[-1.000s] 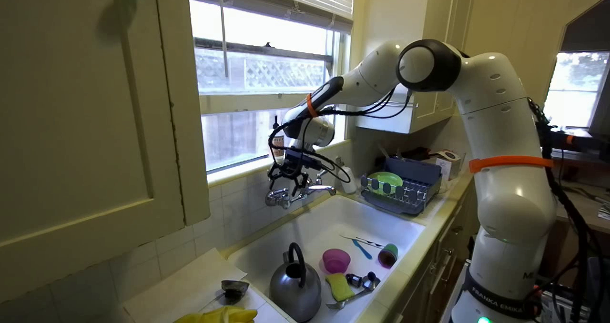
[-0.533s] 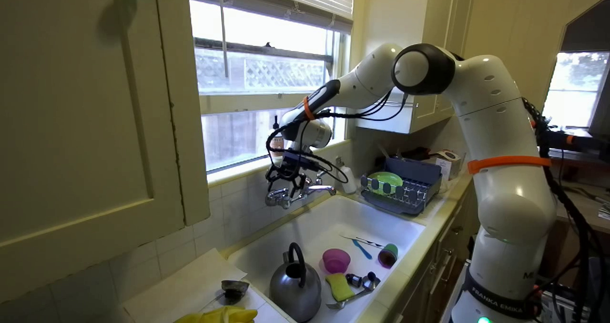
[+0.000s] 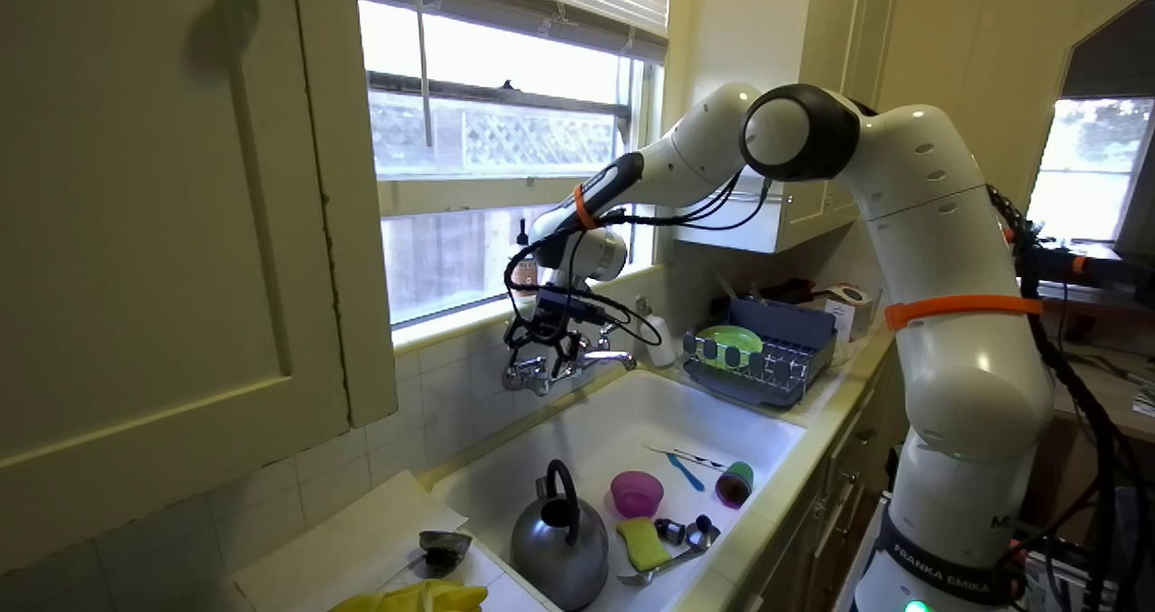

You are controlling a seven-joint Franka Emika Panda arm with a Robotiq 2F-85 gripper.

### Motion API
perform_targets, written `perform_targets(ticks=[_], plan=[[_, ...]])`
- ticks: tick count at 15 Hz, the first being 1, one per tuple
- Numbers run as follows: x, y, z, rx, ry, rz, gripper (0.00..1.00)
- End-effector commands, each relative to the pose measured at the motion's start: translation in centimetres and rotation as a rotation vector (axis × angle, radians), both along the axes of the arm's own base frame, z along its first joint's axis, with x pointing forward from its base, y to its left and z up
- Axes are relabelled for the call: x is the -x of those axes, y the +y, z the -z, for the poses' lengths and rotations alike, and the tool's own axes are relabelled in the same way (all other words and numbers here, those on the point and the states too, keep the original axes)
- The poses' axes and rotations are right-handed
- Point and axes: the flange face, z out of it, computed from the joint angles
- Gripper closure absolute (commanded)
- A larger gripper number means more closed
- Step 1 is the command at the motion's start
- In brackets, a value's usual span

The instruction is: Take the purple bowl out of the plate rack and put it into the sink the turn on the water to the faucet and put water in it

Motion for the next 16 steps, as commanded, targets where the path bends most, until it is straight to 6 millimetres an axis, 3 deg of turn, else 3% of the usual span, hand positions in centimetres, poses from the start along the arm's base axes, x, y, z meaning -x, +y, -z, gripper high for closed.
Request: perform_targets(ticks=[1,7,16], plan=[[-0.8,-0.3,0.2,0.026,0.001,0.036,0.00],[-0.8,-0.1,0.6,0.039,0.035,0.025,0.00],[0.8,-0.5,0.3,0.045,0.082,-0.051,0.00]])
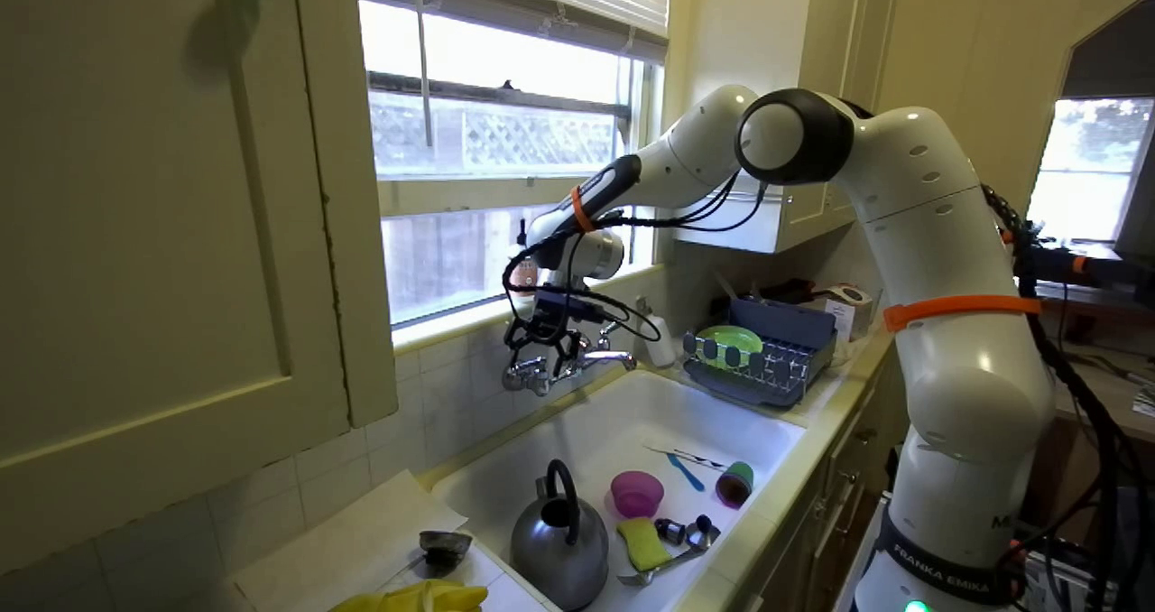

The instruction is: Take the purple bowl out of the plate rack and put it into the sink the turn on the water to the faucet and put water in it

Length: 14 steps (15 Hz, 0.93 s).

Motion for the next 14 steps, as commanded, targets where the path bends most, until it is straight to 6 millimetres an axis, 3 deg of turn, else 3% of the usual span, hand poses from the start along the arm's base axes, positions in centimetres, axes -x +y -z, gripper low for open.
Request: perform_targets(ticks=[1,14], plan=[[1.4,-0.5,0.3,0.016,0.060,-0.043,0.00],[2.8,-0.8,0.3,0.029,0.086,-0.055,0.00]])
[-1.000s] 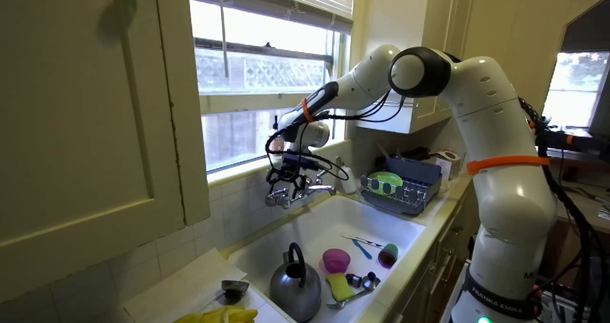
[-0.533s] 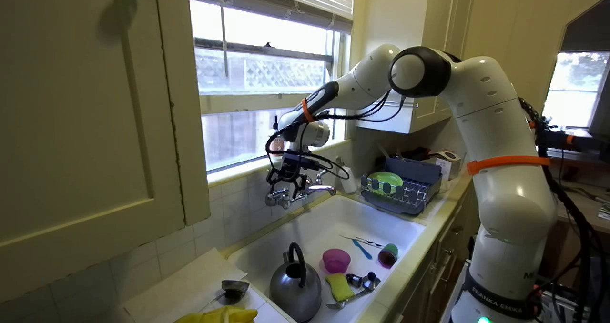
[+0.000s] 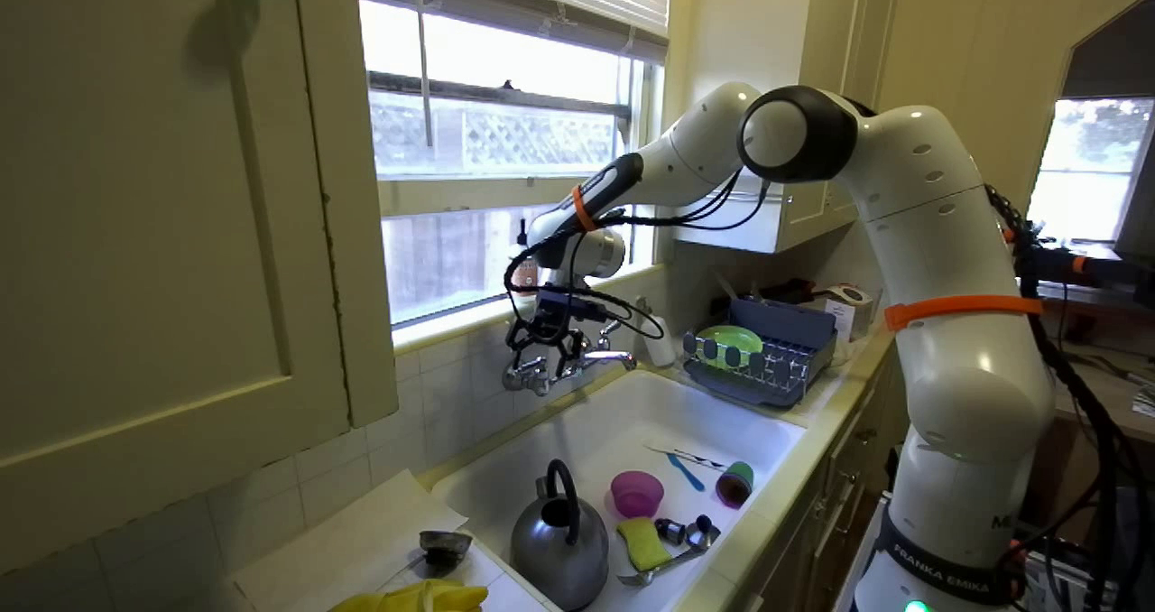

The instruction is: Take the purple bowl out of the plate rack and put it into the sink the turn on the water to the faucet and put water in it

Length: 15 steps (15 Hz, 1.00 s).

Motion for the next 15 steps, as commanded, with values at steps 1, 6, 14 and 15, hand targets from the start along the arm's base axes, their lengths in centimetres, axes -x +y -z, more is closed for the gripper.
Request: perform_targets(ticks=[1,6,14,15], plan=[[2.4,-0.9,0.4,0.022,0.072,-0.035,0.00],[3.0,-1.2,0.3,0.030,0.095,-0.039,0.00],[3.4,-1.5,0.0,0.028,0.094,-0.049,0.00],[3.1,-1.3,-0.1,0.014,0.074,-0.049,0.00]])
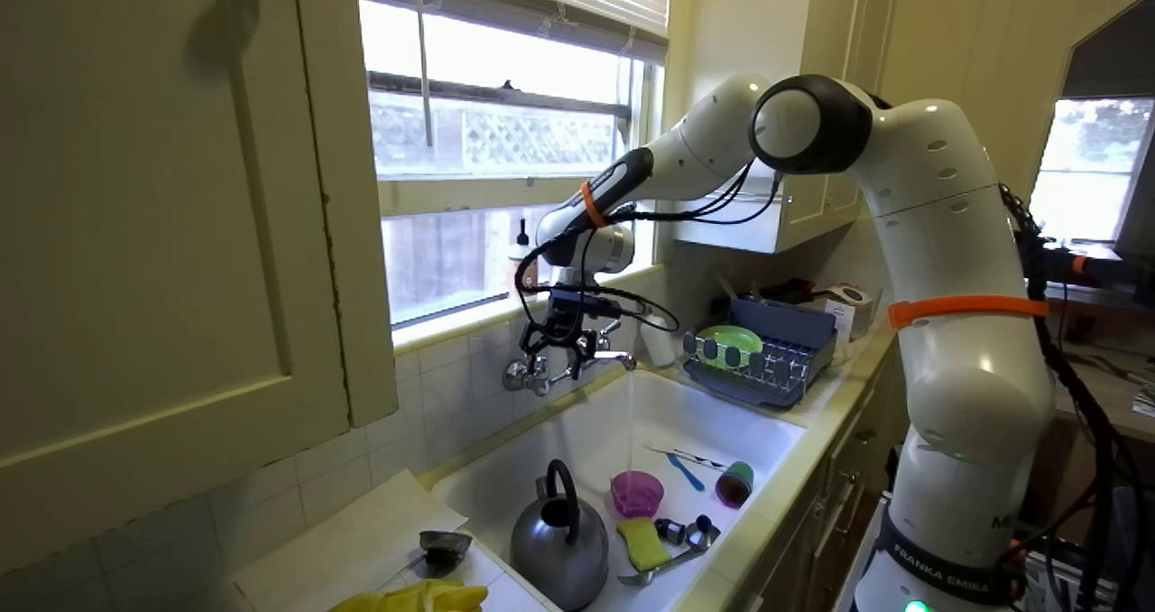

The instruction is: Take the purple bowl out of the plate rack and put it into the sink the turn on the water to the faucet and put water in it

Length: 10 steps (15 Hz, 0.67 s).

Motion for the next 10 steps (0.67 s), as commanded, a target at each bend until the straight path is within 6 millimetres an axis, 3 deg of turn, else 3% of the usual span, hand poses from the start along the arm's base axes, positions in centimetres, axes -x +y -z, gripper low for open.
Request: perform_targets(ticks=[1,10], plan=[[0.8,-0.4,0.1,-0.006,-0.005,-0.020,0.00],[-0.3,0.3,-0.2,-0.017,-0.091,-0.059,0.00]])
